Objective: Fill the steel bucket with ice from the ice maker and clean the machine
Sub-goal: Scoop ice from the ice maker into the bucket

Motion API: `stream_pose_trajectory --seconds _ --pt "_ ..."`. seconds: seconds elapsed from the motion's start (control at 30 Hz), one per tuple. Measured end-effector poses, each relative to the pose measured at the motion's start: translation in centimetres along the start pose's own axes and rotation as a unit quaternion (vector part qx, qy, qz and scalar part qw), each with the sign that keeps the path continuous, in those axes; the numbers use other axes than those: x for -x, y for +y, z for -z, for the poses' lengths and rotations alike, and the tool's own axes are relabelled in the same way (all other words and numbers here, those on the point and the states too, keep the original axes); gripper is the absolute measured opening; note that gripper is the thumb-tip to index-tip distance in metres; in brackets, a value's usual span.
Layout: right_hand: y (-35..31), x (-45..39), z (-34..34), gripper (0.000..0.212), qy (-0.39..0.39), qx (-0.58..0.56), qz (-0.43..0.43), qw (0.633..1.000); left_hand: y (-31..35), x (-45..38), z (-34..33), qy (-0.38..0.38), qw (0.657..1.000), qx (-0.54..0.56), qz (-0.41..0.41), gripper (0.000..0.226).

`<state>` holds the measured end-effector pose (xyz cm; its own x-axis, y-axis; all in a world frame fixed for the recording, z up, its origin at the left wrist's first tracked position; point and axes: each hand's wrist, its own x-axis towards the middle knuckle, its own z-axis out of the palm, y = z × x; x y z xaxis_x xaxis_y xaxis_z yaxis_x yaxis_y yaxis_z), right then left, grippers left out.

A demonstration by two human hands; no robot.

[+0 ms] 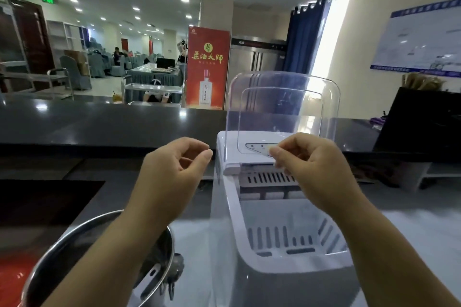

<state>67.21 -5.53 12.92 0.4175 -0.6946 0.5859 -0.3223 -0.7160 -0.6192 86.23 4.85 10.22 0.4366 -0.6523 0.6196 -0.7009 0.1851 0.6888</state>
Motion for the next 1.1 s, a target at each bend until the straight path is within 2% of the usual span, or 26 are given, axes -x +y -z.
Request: stream_pose_trajectory --seconds 0.17,0.3,0.4,0.53,0.7,0.83,1.0,1.1 --pt "2.2 -1.9 3.3 0.014 0.094 0.015 -0.014 0.995 2.5 -2.3 -2.8 0.009 1.0 -0.005 -0.02 0.009" --pt "3.7 -3.7 5.5 0.02 0.153 0.028 -0.026 0.987 4.1 -4.3 -4.5 0.068 0.997 -0.018 -0.029 0.035" --pt "4.5 -5.0 6.8 0.039 0.167 0.054 -0.033 0.984 5.3 -5.3 -5.4 0.095 0.995 -0.02 -0.015 0.048" --pt "5.5 -6.6 7.5 0.07 0.098 0.094 -0.061 0.989 6.2 -5.9 -6.5 0.078 0.997 0.0 0.011 0.049" --pt "6.6 -8.2 7.0 0.095 -0.019 0.052 -0.093 0.994 6.0 -5.7 -7.5 0.059 0.997 0.015 0.04 0.054" --pt "7.1 -8.4 6.9 0.094 -0.008 0.016 -0.09 0.996 6.1 -5.3 -7.7 0.07 0.995 0.021 0.064 0.071" --pt "6.6 -6.3 8.0 0.08 0.059 -0.032 -0.062 0.996 7.3 -3.9 -7.5 0.102 0.994 0.019 0.044 0.062" --pt "6.1 -4.1 9.1 0.06 0.084 -0.031 -0.023 0.996 8.0 -2.4 -7.1 0.124 0.992 0.011 0.032 0.055"
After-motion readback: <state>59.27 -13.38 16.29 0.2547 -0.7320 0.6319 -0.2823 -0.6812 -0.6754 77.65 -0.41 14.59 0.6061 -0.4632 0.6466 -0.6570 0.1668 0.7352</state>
